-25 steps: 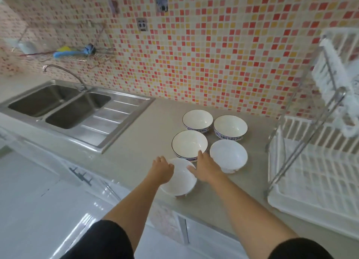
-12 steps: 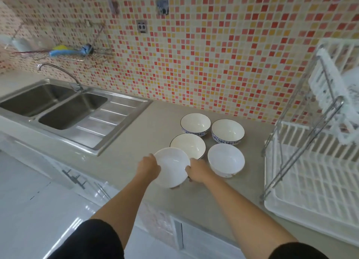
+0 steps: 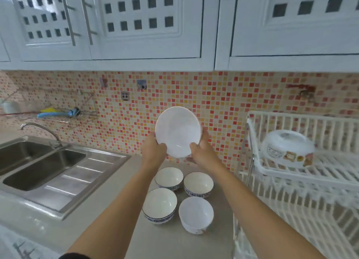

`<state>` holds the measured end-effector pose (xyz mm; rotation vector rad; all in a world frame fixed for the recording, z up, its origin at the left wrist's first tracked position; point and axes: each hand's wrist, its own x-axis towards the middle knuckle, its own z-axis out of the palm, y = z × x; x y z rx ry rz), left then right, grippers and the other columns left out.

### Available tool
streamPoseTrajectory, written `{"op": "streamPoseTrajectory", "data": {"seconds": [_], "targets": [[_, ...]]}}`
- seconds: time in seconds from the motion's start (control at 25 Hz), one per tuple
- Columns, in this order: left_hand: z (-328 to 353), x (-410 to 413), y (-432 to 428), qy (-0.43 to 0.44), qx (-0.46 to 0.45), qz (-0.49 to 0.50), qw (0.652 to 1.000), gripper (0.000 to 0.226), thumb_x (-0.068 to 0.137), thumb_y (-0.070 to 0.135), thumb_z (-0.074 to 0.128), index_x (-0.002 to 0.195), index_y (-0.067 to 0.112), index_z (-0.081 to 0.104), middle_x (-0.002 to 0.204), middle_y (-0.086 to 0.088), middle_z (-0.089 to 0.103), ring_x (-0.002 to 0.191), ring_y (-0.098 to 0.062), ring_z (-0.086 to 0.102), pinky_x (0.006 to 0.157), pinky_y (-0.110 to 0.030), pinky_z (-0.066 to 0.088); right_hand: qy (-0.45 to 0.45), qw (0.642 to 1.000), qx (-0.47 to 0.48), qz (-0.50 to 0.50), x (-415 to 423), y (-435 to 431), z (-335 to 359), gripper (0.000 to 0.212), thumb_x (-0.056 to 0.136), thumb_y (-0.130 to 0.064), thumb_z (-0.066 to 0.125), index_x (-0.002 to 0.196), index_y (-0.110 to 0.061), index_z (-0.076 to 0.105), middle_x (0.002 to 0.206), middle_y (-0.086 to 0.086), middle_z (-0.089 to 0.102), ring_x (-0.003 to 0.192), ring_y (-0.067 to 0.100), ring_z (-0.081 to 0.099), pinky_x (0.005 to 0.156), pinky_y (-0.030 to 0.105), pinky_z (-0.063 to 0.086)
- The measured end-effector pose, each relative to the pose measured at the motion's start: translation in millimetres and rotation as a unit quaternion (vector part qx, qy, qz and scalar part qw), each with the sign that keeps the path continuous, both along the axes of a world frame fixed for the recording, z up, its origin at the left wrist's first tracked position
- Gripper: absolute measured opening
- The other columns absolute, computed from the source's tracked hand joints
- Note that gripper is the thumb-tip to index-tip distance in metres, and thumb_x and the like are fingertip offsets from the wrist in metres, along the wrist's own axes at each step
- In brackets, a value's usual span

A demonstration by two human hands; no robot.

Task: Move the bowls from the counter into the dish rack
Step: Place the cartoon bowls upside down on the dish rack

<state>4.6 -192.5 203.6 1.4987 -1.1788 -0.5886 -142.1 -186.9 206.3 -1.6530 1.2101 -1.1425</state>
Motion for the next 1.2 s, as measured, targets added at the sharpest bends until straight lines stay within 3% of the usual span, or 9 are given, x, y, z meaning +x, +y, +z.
{"op": "streamPoseTrajectory", "data": {"seconds": [0.12,0.28,0.44,0.52,0.6,0.68,0.8,0.92,1.2], "targets": [[44,-40,4,0.057,-0.062,-0.124,0.989,0.035,0.093,0.030,0.038,0.122,0.018,0.054,0.122,-0.005,0.059,0.106,-0.020,0.057,0.092,-0.038,0.049,0.091,0.980,-0.159,-0.083,-53,14,52,0.068,0.095,-0.004,0.038,0.151,-0.026,0.008,0.146,0.005,0.036,0.121,0.018,0.045,0.089,0.024,0.046],[104,-81,11,0.095,-0.170,-0.159,0.968,0.055,0.088,0.053,0.031,0.130,0.024,0.052,0.139,-0.004,0.052,0.125,-0.019,0.049,0.103,-0.037,0.038,0.298,0.905,-0.252,-0.170,-121,30,95,0.077,0.094,-0.002,0.042,0.153,-0.023,-0.004,0.150,0.012,0.031,0.117,0.032,0.053,0.090,0.038,0.048],[133,-143,14,-0.189,-0.179,-0.196,0.945,0.052,0.097,0.050,0.032,0.130,0.016,0.054,0.126,-0.006,0.063,0.106,-0.016,0.060,0.088,-0.031,0.046,0.451,0.813,-0.303,-0.211,-183,35,103,0.089,0.088,0.010,0.045,0.152,-0.018,-0.010,0.151,0.016,0.026,0.075,0.020,0.053,0.054,0.025,0.038],[129,-170,9,-0.244,-0.178,-0.227,0.926,0.047,0.096,0.050,0.038,0.124,0.017,0.057,0.121,-0.006,0.065,0.092,-0.013,0.062,0.075,-0.027,0.049,0.464,0.798,-0.317,-0.217,-214,36,101,0.088,0.088,0.010,0.044,0.152,-0.020,-0.009,0.155,0.014,0.019,0.089,0.027,0.056,0.061,0.025,0.039],[121,-193,3,-0.216,-0.182,-0.251,0.926,0.045,0.094,0.047,0.046,0.126,0.017,0.056,0.121,-0.002,0.066,0.102,-0.016,0.064,0.079,-0.030,0.054,0.428,0.826,-0.315,-0.189,-244,34,96,0.082,0.092,-0.004,0.049,0.153,-0.023,-0.003,0.159,0.009,0.012,0.128,0.030,0.044,0.090,0.034,0.045],[113,-219,0,-0.197,-0.194,-0.263,0.924,0.046,0.093,0.042,0.050,0.130,0.015,0.054,0.124,-0.001,0.065,0.109,-0.015,0.062,0.087,-0.031,0.054,0.363,0.885,-0.262,-0.131,-275,30,90,0.082,0.090,-0.038,0.057,0.152,-0.033,0.002,0.162,0.000,0.001,0.148,0.021,0.012,0.115,0.039,0.023],[97,-249,-8,-0.236,-0.198,-0.267,0.913,0.054,0.090,0.050,0.048,0.137,0.023,0.048,0.127,-0.002,0.063,0.107,-0.018,0.063,0.091,-0.039,0.055,0.267,0.935,-0.207,-0.106,-305,25,83,0.076,0.079,-0.065,0.052,0.145,-0.042,0.020,0.161,0.001,0.008,0.149,0.022,0.009,0.117,0.048,0.015],[81,-266,-14,-0.261,-0.163,-0.268,0.913,0.057,0.087,0.053,0.051,0.137,0.025,0.048,0.135,-0.006,0.054,0.114,-0.023,0.058,0.098,-0.043,0.051,0.241,0.950,-0.169,-0.106,-326,18,75,0.081,0.079,-0.053,0.066,0.145,-0.040,0.021,0.153,0.003,0.030,0.134,0.024,0.039,0.109,0.051,0.037],[49,-278,-18,-0.290,-0.080,-0.273,0.914,0.052,0.085,0.040,0.065,0.130,0.021,0.048,0.143,-0.009,0.040,0.126,-0.028,0.045,0.104,-0.041,0.042,0.334,0.936,-0.093,-0.057,-347,-1,49,0.087,0.073,-0.049,0.075,0.145,-0.033,0.028,0.153,-0.004,0.030,0.137,0.020,0.035,0.107,0.036,0.035]]}}
